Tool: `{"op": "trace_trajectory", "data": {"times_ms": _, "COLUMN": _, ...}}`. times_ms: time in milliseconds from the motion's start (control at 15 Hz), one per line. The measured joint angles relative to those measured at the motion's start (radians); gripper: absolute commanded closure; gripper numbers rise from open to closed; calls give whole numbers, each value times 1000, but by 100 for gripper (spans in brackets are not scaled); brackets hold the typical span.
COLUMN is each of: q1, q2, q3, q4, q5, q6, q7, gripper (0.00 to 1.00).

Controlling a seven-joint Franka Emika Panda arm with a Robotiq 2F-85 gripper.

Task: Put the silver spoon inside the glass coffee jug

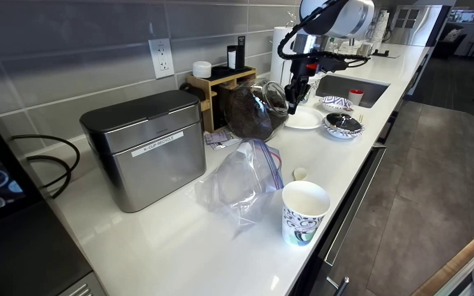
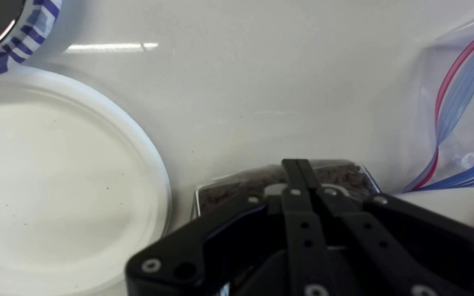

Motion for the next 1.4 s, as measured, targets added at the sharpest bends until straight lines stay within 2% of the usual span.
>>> {"op": "trace_trajectory", "data": {"times_ms": 1333, "q1": 0, "q2": 63, "q3": 4, "q4": 100, "q5": 36, "q6": 0, "q7": 17, "gripper": 100}}
{"op": "trace_trajectory", "data": {"times_ms": 1400, "q1": 0, "q2": 63, "q3": 4, "q4": 101, "q5": 37, "q6": 0, "q7": 17, "gripper": 74}}
